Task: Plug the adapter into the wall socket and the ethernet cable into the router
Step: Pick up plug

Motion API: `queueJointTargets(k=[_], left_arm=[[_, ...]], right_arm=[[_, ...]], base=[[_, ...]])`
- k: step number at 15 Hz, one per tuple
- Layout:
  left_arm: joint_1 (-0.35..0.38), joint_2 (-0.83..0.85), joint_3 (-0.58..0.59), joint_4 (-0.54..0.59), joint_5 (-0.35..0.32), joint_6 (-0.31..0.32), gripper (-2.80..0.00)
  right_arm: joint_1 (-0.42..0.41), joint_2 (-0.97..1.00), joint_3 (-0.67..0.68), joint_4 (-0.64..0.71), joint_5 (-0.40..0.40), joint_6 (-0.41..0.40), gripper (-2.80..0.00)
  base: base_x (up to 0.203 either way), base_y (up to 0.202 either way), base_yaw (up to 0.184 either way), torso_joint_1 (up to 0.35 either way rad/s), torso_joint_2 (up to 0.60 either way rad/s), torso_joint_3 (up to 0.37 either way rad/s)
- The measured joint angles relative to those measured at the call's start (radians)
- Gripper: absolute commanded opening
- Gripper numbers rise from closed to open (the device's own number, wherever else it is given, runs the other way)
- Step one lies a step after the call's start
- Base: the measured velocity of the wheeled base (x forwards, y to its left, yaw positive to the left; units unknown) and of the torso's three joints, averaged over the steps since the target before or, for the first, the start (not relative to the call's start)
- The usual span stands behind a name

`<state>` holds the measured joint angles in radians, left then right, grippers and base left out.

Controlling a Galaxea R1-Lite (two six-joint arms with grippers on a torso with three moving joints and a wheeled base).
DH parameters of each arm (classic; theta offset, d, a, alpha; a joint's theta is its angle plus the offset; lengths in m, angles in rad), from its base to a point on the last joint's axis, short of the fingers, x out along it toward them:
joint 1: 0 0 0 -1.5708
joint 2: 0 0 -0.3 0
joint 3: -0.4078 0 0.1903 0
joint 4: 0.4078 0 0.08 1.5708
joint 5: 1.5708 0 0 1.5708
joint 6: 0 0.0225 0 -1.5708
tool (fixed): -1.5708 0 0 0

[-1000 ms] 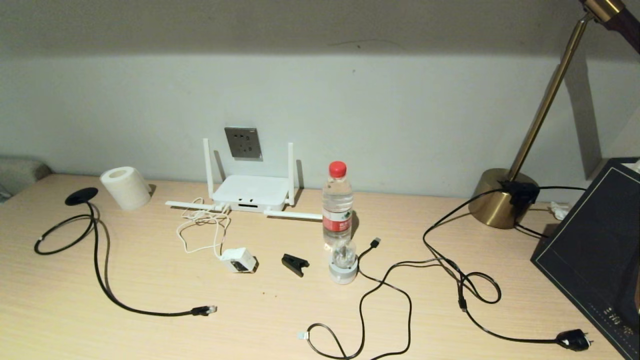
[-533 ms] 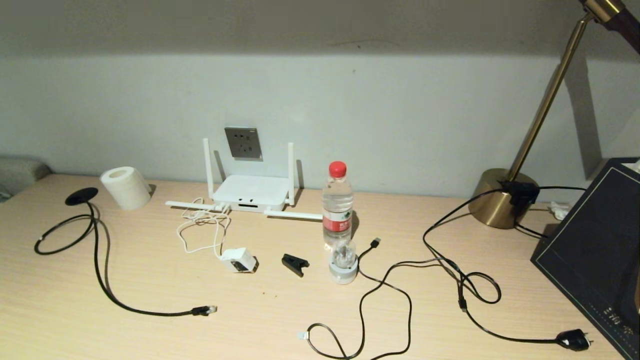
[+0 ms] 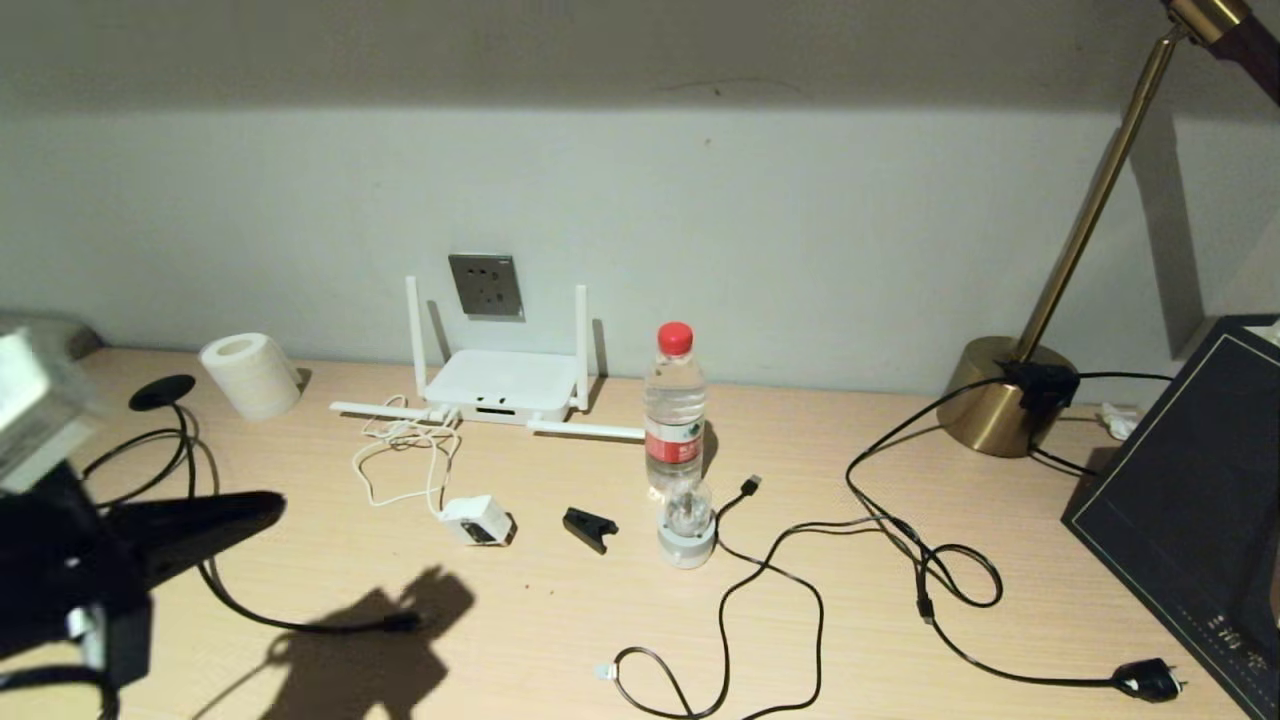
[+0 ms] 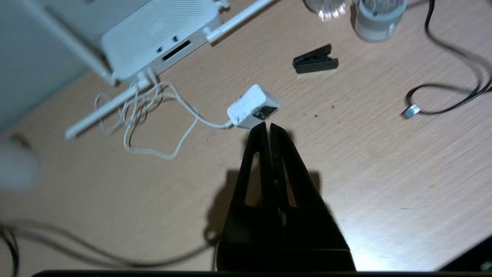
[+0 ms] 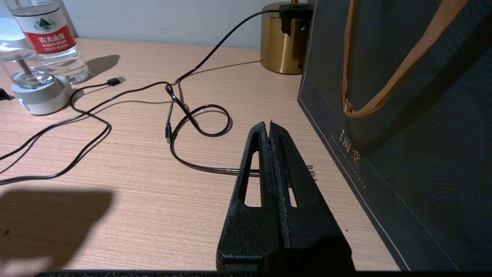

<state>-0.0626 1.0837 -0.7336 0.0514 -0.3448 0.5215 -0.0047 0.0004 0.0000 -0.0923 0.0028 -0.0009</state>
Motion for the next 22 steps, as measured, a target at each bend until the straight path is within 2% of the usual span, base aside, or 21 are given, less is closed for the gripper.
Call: queueJointTargets(k=[2,3,5,7,9,11,13,14,17,22], left_arm=[[0.004,0.193,-0.12,0.044,-0.069,0.207,-2.8],[0.009,0.273,-0.197,0.106,-0.102,0.337,-2.8],[0.015,0.404,-0.371,0.307,-0.138,0.606,-2.8],[0.024,0.534,-0.573,0.512,-0.144,0.862,-2.8],[0.029,0.666,-0.756,0.71,-0.126,1.088,-2.8],[0.03,0.767,-0.847,0.854,-0.097,1.237,-2.8],[0.03,0.842,-0.882,0.89,-0.088,1.285,-2.8],[0.029,0.87,-0.899,0.893,-0.088,1.296,0.0],[0.013,0.941,-0.995,0.918,-0.086,1.315,0.0],[-0.015,1.01,-1.099,0.965,-0.088,1.291,0.0]], right_arm=[[0.0,0.0,0.0,0.0,0.0,0.0,-2.8],[0.0,0.0,0.0,0.0,0.0,0.0,-2.8],[0.0,0.0,0.0,0.0,0.0,0.0,-2.8],[0.0,0.0,0.0,0.0,0.0,0.0,-2.8],[0.0,0.0,0.0,0.0,0.0,0.0,-2.8],[0.0,0.0,0.0,0.0,0.0,0.0,-2.8],[0.0,0.0,0.0,0.0,0.0,0.0,-2.8],[0.0,0.0,0.0,0.0,0.0,-0.001,-2.8],[0.0,0.0,0.0,0.0,0.0,0.0,-2.8],[0.0,0.0,0.0,0.0,0.0,-0.001,-2.8]], base=[[0.0,0.0,0.0,0.0,0.0,0.0],[0.0,0.0,0.0,0.0,0.0,0.0],[0.0,0.0,0.0,0.0,0.0,0.0],[0.0,0.0,0.0,0.0,0.0,0.0],[0.0,0.0,0.0,0.0,0.0,0.0],[0.0,0.0,0.0,0.0,0.0,0.0],[0.0,0.0,0.0,0.0,0.0,0.0],[0.0,0.0,0.0,0.0,0.0,0.0],[0.0,0.0,0.0,0.0,0.0,0.0],[0.0,0.0,0.0,0.0,0.0,0.0]])
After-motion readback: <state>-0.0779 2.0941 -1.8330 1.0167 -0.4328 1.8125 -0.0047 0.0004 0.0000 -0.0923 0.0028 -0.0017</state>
